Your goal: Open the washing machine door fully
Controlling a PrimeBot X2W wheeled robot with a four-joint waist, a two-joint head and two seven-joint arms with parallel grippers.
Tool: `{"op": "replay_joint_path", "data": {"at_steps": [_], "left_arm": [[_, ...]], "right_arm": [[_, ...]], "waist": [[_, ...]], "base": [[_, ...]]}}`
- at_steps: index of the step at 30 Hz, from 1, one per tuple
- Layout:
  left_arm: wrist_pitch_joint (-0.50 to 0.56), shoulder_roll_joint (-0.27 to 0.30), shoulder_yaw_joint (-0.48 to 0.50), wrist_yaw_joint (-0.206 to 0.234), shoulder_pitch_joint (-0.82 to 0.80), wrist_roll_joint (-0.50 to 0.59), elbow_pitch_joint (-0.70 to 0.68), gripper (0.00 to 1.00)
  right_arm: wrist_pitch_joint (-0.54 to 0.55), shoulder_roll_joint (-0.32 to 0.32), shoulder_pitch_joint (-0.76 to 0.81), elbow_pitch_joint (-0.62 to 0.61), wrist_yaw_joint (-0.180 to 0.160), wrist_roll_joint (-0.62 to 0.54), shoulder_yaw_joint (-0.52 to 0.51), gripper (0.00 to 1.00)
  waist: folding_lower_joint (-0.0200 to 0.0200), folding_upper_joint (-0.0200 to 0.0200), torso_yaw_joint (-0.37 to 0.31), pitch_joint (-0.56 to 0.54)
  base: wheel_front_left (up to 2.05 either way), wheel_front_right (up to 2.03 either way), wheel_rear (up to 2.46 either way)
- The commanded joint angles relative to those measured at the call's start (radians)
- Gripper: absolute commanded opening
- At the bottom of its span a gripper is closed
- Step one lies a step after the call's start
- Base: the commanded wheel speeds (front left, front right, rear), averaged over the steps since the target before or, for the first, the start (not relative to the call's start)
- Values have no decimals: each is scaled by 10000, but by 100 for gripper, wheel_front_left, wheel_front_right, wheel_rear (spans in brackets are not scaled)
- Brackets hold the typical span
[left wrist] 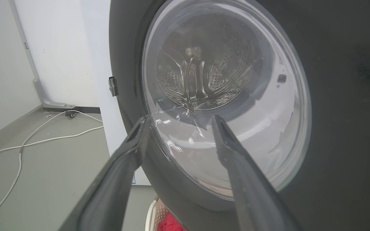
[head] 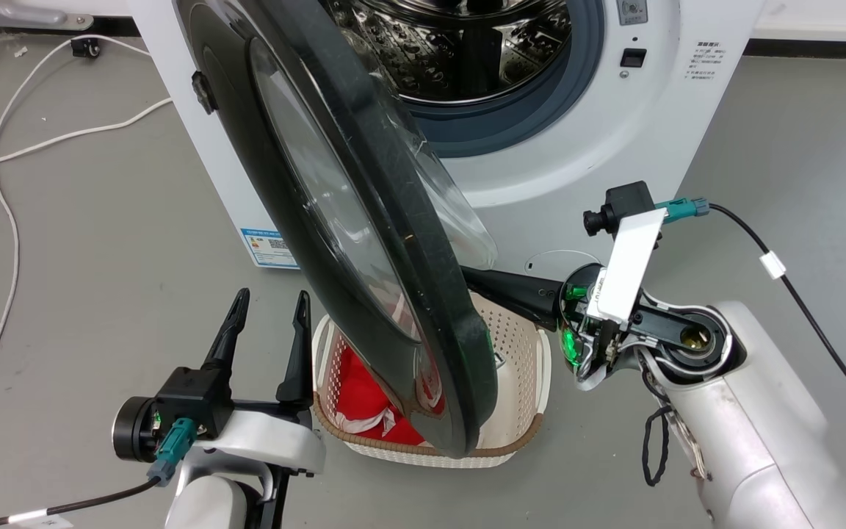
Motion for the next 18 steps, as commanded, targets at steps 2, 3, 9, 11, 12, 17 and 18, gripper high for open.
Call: {"op": "replay_joint_path", "data": {"at_steps": [2,3,9,11,12,17,18], "left_arm": [[-26,7,-2,24,38,32,-29,100],[-26,6,-6,30,35,21,-27,100],[-26,7,16,66,57,1,-4,100],[-26,7,4,58,43,-20,17,100],[-26,7,7,63,40,-25,18,100],[-26,6,20,64,-22,13,54,100],[-26,6,38,72,-27,22,54,100]], "right_arm": [[-75,124,222,-137,0,132,135,0],[-107,136,256,-201,0,195,197,0],[-327,163,464,-590,0,423,599,0],[-507,160,507,-760,0,481,640,0],[-632,152,552,-823,0,503,639,0],[-1788,114,741,-1095,0,215,315,0],[-2061,101,813,-1133,0,186,157,0]], "waist": [[1,0,0,8],[1,0,-7,16],[1,0,-98,42],[1,0,-120,53],[1,0,-145,56],[1,0,-265,98],[1,0,-293,92]], "base": [[0,0,0],[0,0,0],[0,0,0],[0,0,0],[0,0,0],[0,0,0],[0,0,0]]}}
